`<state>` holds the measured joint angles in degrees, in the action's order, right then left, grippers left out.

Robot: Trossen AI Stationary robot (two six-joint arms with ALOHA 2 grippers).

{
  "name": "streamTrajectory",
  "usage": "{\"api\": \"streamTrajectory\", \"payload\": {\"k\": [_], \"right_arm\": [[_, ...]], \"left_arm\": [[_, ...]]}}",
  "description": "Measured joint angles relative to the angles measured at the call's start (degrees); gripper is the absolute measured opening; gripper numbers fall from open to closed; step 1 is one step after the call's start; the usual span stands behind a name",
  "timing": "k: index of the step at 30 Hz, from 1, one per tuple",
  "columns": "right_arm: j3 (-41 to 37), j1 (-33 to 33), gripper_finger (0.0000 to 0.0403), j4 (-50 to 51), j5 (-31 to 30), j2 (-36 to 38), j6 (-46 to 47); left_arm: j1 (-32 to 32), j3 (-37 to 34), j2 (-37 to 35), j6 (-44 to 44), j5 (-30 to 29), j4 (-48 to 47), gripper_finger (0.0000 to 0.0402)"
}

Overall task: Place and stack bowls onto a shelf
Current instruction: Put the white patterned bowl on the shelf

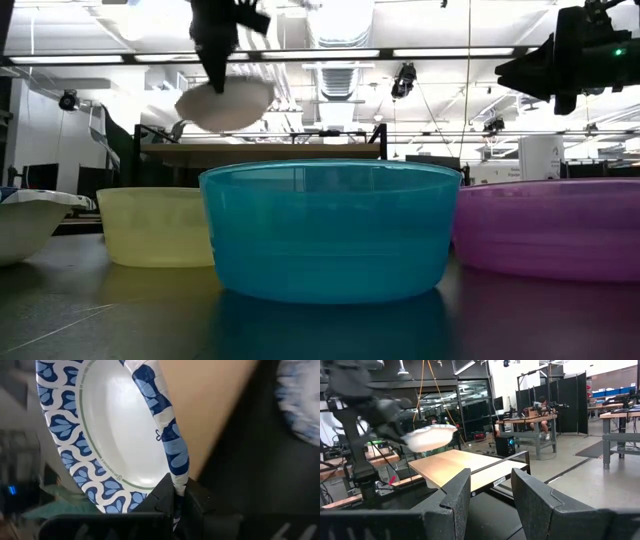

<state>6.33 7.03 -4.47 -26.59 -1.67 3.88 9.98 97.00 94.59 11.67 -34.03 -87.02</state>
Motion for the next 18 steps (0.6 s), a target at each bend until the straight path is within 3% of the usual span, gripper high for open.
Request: {"api": "streamTrajectory", "payload": {"k": [7,18], "right_arm": [[0.00,0.01,0.0132,0.56,0.01,0.00,-0.01],[0.00,0.00,0.0132,1.29,0.00,0.00,-0.72]], "left_arm": [[7.11,-2.68,0.71,0.50,0.04,2.97,0.0000],[8.59,-2.68,3.08,-0.10,0.06,3.23,0.0037]]}}
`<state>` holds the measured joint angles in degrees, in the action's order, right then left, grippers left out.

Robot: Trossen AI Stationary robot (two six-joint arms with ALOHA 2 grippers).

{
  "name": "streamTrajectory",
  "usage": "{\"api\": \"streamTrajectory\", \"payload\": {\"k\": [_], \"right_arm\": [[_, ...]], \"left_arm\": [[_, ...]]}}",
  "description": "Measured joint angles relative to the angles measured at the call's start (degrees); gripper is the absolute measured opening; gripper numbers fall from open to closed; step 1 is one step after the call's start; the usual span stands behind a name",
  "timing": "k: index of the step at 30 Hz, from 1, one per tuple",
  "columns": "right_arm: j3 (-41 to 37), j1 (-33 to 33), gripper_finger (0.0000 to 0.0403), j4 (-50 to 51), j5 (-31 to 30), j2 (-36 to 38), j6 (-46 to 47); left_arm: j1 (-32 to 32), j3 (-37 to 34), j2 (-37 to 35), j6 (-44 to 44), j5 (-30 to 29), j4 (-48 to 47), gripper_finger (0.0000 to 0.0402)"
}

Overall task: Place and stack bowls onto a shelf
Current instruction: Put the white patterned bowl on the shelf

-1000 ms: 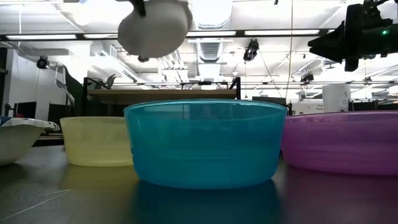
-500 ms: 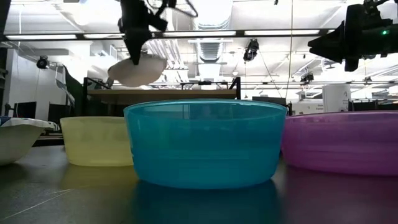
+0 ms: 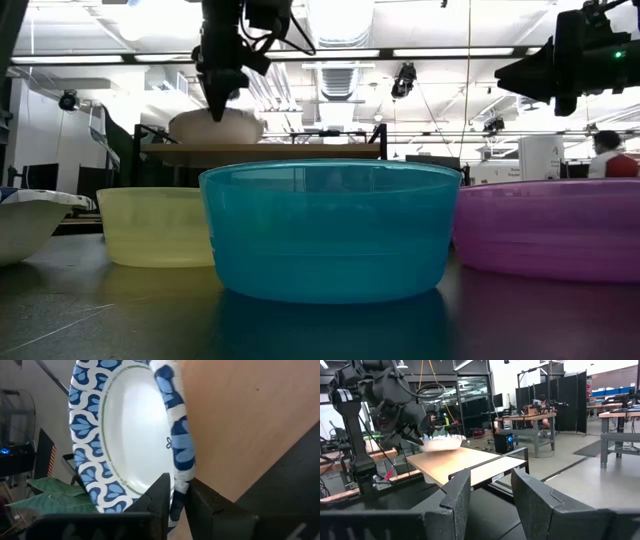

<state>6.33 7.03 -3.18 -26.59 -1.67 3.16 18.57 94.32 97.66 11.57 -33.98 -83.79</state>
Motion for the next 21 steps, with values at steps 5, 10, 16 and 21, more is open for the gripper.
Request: {"api": "streamTrajectory", "payload": {"k": [5,10,16,21], "right_arm": [[0.00,0.00,0.0132,0.00,0.00,0.00,-0.04],[0.00,0.02,0.0132,-0.02,0.00,0.00,0.12],[0.00,0.00,0.0132,-0.05,0.00,0.00,0.25],[0.00,0.01,0.0132,-0.08,0.00,0.00,2.05]], "left_arm": [[0.00,0.00,1.04,-0.64,0.02,0.01,0.0067],[0.00,0.00,1.42,-0.82,0.45,-0.33,0.0105],[-0.04,0.02,0.61,0.12,1.14,-1.16,0.0154],[-0.16,0.02,-0.47,0.48,1.18,-1.15,0.0184]]}}
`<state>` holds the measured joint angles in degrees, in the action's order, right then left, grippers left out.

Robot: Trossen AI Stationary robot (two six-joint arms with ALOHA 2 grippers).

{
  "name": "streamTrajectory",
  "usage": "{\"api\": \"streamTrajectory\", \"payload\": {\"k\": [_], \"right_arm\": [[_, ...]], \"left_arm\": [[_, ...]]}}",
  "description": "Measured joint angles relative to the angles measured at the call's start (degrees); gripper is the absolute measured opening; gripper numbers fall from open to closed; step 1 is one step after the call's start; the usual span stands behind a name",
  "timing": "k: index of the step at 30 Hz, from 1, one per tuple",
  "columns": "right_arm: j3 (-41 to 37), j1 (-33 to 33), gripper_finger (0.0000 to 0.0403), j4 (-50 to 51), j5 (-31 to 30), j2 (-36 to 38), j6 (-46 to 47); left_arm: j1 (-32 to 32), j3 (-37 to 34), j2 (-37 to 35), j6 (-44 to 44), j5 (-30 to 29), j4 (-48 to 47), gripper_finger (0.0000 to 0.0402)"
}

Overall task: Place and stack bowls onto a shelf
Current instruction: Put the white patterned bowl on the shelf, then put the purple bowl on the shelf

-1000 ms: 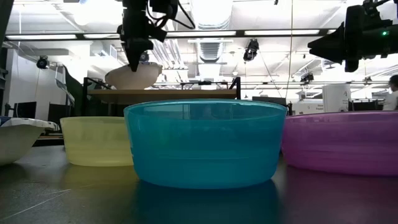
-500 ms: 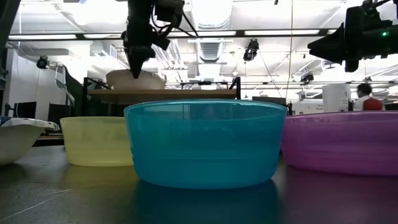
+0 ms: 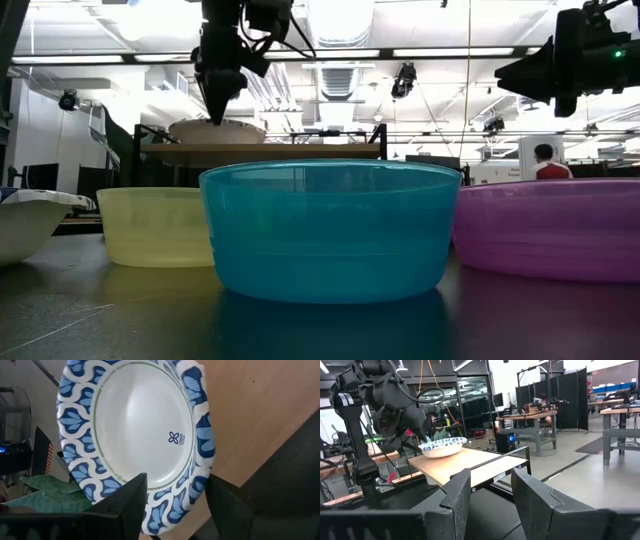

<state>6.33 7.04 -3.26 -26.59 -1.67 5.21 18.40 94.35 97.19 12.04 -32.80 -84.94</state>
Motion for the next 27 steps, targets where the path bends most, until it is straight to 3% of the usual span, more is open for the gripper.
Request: {"api": "streamTrajectory", "payload": {"k": [11,15,21,27], "right_arm": [[0.00,-0.01,0.0132,-0.21,0.02,0.00,3.81],[0.00,0.00,0.0132,-0.21,6.38,0.00,6.21],[0.00,-0.17,0.0132,-0.23,22.15,-0.35,14.44],[0.00,-2.02,0.0132,-1.85,24.76,-3.94,19.38]], "left_arm": [[-1.53,0.02,-5.01,1.02,0.09,0.26,0.0194],[-3.76,0.02,-7.76,3.75,0.32,1.58,0.0194],[-14.47,-2.13,-13.83,6.06,0.35,13.89,0.0194],[-28.55,-11.96,-20.73,-1.59,0.52,33.36,0.0195]]}}
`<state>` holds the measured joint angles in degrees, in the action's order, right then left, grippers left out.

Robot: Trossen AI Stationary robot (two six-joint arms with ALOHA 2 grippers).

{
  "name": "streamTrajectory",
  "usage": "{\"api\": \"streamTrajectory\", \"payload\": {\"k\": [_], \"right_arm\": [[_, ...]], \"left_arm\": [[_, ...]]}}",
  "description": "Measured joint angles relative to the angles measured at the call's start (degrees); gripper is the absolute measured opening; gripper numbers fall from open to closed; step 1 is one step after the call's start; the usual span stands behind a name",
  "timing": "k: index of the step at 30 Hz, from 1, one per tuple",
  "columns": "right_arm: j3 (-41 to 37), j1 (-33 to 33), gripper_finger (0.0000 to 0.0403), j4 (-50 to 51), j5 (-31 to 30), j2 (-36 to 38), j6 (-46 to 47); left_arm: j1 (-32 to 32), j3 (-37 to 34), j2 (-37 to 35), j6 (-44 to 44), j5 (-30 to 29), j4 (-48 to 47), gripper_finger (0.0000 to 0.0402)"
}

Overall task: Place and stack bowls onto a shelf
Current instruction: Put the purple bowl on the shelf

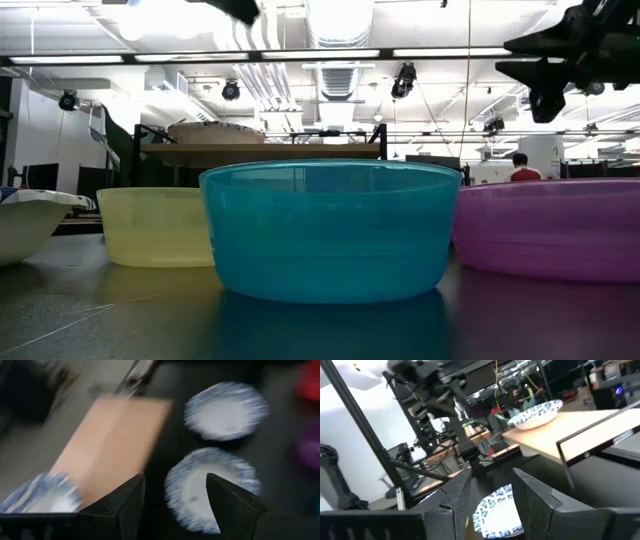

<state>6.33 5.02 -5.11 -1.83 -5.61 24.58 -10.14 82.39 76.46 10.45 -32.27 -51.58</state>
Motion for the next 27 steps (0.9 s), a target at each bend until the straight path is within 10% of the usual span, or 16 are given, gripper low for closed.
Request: {"api": "streamTrajectory", "payload": {"k": [15,27], "right_arm": [[4.73,-2.13,0.0132,-15.26,-0.11,-24.10,1.70],[33.55,-7.50,0.0132,20.38,0.35,-47.67,-2.71]], "left_arm": [[-13.34,-29.76,-10.42,-13.07,-1.69,35.78,0.0195],[-13.30,-37.69,-17.46,-10.31,-11.87,36.41,0.0195]]}}
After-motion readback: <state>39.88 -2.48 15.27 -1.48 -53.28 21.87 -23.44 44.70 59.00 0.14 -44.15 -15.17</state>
